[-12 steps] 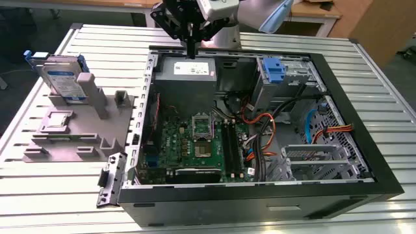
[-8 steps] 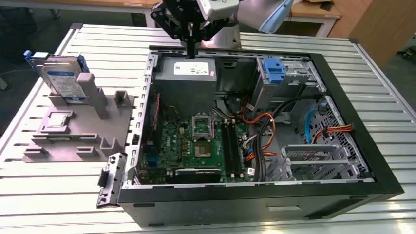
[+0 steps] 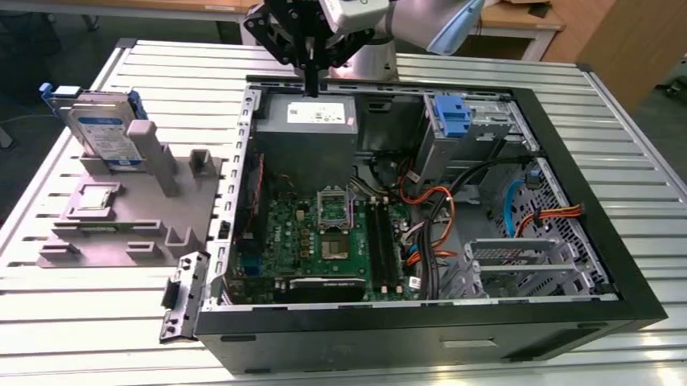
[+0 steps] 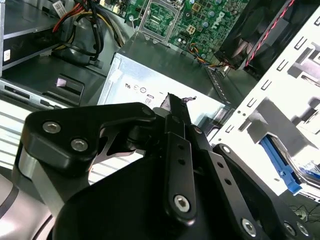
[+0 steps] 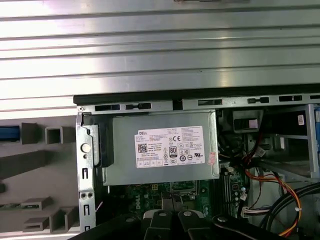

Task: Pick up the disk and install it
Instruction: 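Reach for the disk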

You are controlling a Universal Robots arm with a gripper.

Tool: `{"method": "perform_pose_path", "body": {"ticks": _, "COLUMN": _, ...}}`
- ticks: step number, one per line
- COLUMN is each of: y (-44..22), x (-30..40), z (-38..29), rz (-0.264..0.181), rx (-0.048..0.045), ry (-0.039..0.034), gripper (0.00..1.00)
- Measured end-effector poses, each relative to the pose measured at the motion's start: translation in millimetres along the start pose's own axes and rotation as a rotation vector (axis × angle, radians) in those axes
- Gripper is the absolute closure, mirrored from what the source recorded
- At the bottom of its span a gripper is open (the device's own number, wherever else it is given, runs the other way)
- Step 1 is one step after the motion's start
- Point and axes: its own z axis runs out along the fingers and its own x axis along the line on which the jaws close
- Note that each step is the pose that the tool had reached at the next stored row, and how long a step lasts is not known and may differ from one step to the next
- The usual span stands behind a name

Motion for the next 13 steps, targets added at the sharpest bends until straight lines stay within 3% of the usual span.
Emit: {"method": "perform_pose_path", "body": {"ticks": 13, "y": -0.3, "x": 4.1, "z": -0.1, "rz": 0.000, "rx": 0.0000, "ry": 0.0000, "gripper": 0.90}}
